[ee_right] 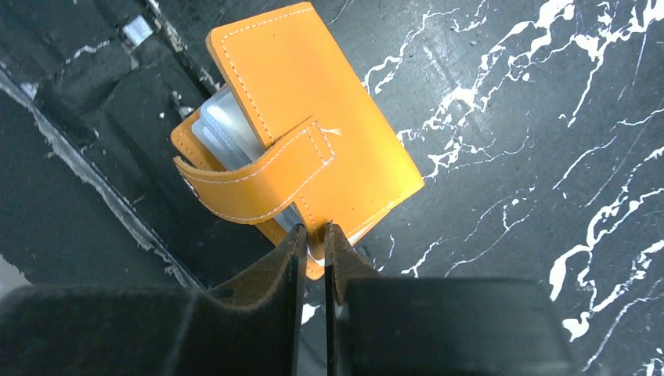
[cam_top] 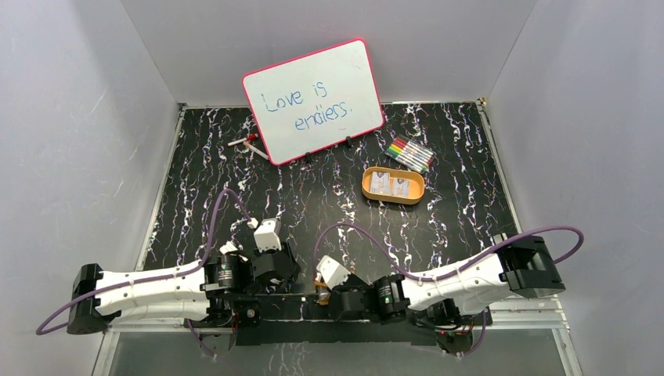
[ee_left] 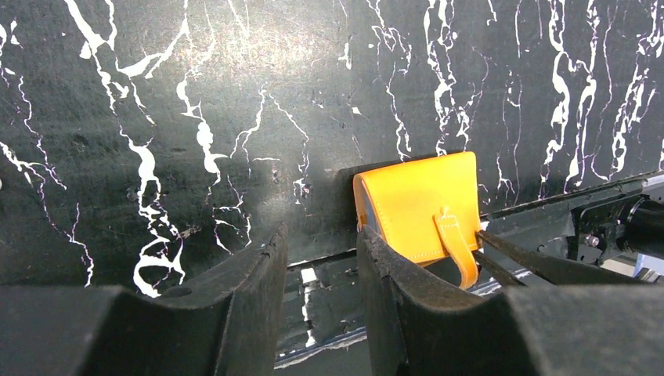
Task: Put the credit cards into the card holder
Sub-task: Move the card holder to the center of the board.
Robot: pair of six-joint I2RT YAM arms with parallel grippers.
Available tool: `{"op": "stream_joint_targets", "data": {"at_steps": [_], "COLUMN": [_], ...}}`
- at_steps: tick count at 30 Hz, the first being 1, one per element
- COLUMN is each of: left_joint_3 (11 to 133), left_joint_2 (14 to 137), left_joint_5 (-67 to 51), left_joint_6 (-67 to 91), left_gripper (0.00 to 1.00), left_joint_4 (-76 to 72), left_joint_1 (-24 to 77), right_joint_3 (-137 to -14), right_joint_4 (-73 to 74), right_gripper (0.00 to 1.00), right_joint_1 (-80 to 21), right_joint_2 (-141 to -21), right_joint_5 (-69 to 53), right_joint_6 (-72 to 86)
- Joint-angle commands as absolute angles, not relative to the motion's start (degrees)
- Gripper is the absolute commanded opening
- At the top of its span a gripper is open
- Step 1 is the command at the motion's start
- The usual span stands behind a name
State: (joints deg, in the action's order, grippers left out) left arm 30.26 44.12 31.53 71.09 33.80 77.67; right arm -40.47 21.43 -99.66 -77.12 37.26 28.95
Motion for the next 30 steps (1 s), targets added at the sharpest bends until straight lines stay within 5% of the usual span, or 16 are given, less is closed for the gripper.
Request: {"op": "stream_joint_targets", "data": {"at_steps": [1, 14, 22, 30], "left_joint_3": [29.59, 28.85, 27.21, 30.89], "left_joint_2": [45.74, 49.41, 52.65, 62.2], "left_joint_5": [34.47, 37.69, 25.59, 20.77], "left_joint_6": [71.33, 69.54, 61.03, 58.99], "left_gripper": [0.36, 0.39, 0.39, 0.39], "left_joint_4": [31.78, 25.88, 13.59, 8.64], "left_joint_1": [77.79, 74.85, 60.1, 57.59], "right_joint_3": [-39.25, -36.86, -34.13, -33.45], "right_joint_4": [14.76, 7.03, 14.43, 10.16], "right_gripper": [0.18, 0.0, 0.0, 0.0], "right_joint_1": [-95.61, -84.85, -76.25, -73.83], "right_joint_2": [-75.79, -74.85, -70.6, -66.49], "right_joint_5": [37.31, 35.27, 35.83, 25.73], "right_joint_6": [30.3, 31.8, 42.78, 54.64]}}
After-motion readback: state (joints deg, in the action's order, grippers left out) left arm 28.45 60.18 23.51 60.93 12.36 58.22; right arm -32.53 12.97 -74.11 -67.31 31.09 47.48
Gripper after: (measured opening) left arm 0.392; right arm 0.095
